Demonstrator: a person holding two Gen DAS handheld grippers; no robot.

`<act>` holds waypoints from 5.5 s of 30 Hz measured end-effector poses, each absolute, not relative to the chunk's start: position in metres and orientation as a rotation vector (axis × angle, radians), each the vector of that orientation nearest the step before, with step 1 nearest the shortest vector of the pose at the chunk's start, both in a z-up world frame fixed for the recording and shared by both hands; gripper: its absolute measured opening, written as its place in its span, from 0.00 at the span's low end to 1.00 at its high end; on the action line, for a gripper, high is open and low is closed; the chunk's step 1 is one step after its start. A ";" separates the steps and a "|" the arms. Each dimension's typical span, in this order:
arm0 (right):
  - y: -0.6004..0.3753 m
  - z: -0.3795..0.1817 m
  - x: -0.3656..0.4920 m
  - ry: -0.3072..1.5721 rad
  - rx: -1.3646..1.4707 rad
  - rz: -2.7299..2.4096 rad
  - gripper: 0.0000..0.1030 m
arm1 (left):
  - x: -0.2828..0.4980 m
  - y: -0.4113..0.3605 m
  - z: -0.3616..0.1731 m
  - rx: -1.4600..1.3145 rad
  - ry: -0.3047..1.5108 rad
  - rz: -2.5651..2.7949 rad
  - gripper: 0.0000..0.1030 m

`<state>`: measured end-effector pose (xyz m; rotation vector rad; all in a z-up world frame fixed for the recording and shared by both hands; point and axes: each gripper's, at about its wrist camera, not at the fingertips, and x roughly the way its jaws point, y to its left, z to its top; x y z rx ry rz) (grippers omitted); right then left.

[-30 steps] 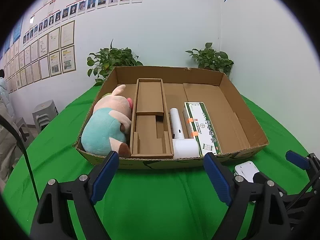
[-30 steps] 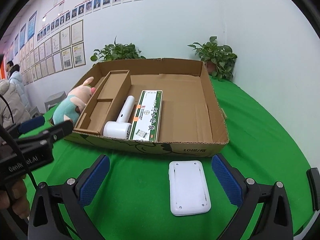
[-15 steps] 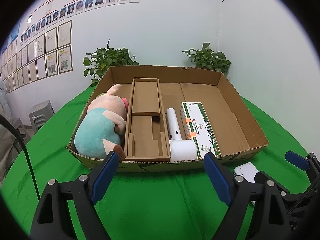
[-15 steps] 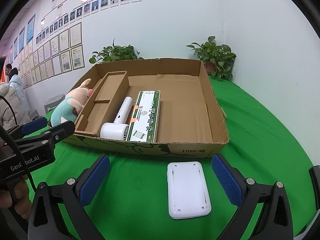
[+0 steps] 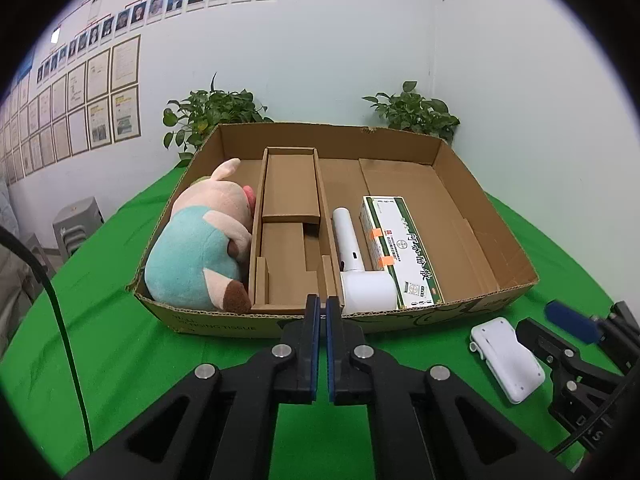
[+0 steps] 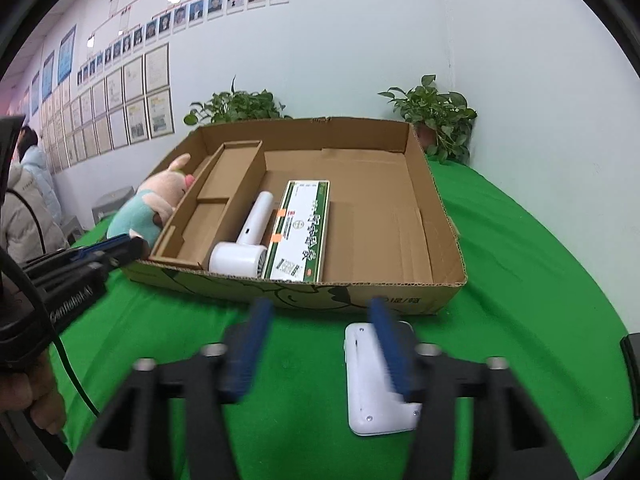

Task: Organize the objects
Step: 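Withdraw the left gripper and move it toward the white rectangular device, then grasp the white rectangular device with the left gripper and lift it, then carry the white device over the tray beside the medicine box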

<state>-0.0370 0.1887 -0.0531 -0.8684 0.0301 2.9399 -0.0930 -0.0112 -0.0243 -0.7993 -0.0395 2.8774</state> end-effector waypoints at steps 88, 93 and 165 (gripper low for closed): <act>0.234 -0.124 0.030 0.116 -1.404 2.956 0.87 | -0.139 0.075 -0.129 -1.404 -0.582 1.634 0.64; 0.197 -0.125 0.025 -0.211 -1.378 3.001 0.88 | -0.141 0.088 -0.135 -1.422 -0.562 1.663 0.53; 0.272 -0.097 -0.198 0.422 -1.534 2.895 0.61 | -0.297 0.133 -0.071 -1.431 -0.167 1.980 0.21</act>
